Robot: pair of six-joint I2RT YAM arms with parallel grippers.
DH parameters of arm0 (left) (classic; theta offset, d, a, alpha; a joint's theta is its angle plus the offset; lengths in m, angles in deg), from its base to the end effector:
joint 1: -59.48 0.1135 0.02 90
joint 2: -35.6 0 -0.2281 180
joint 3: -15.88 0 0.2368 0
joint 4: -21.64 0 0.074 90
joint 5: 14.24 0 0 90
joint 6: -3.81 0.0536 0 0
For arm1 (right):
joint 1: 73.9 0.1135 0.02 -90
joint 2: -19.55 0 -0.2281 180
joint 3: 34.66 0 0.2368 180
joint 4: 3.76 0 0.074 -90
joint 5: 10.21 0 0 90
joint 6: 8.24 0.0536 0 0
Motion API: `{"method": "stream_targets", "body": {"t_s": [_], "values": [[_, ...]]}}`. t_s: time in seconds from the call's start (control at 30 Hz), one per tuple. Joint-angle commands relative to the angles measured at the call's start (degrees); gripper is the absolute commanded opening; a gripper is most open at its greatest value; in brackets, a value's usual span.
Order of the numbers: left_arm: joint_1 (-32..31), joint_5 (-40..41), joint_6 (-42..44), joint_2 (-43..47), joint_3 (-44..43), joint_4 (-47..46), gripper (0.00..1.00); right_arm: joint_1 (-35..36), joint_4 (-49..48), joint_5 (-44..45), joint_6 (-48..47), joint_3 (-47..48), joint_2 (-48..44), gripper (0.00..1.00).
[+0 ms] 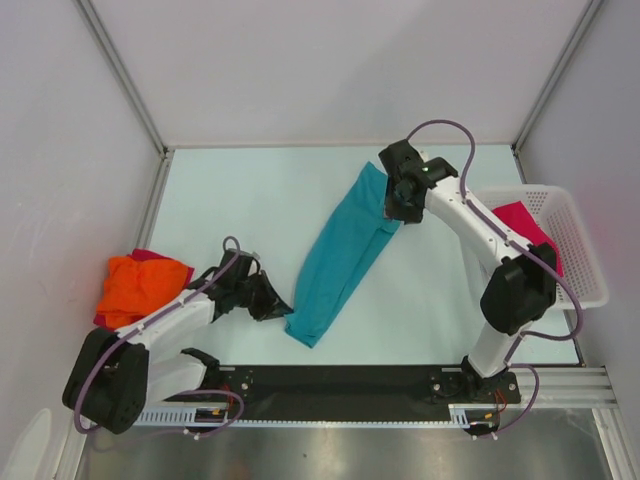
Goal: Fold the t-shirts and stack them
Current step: Rotate the tshirt 75degrees
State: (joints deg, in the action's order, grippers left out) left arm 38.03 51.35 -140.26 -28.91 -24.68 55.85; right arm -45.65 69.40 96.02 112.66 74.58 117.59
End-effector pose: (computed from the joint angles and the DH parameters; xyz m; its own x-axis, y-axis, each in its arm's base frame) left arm 0.1809 -0.0949 0.1189 -0.8979 -0.4394 -0.0253 -0.3258 0.7021 -0.6332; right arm 0.3094 0.1492 0.2746 -0.8411 0.1078 -0.5300 0.1086 0.9936 0.0297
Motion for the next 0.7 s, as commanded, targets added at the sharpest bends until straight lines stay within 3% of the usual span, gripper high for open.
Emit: {"method": "stream_targets", "body": {"t_s": [0.0, 0.2, 0.4, 0.6, 0.63, 0.67], "values": [[-6.4, -1.1, -6.7, 1.1, 0.6, -5.4, 0.00, -0.3, -2.8, -3.4, -0.5, 0.4, 3.9, 0.45], [-18.1, 1.6, -11.8, -3.3, -1.4, -9.5, 0.00, -0.4, -4.4, -4.1, -0.1, 0.1, 6.5, 0.45], [-22.0, 1.5, -13.7, -6.0, -1.8, -11.9, 0.00, -1.4, -9.0, -6.2, -1.5, 1.1, 11.4, 0.45], [-22.1, 1.1, -12.7, -4.5, -2.1, -10.9, 0.00, -1.4, -8.6, -7.5, -2.4, 11.4, 22.7, 0.45], [-22.1, 0.5, -12.2, -4.2, -2.1, -10.7, 0.03, -1.4, -8.6, -7.6, -2.4, 12.3, 23.9, 0.45], [-22.1, 0.4, -10.9, -4.0, -2.8, -10.2, 0.13, -1.4, -8.7, -7.9, -2.6, 13.0, 25.7, 0.45]]}}
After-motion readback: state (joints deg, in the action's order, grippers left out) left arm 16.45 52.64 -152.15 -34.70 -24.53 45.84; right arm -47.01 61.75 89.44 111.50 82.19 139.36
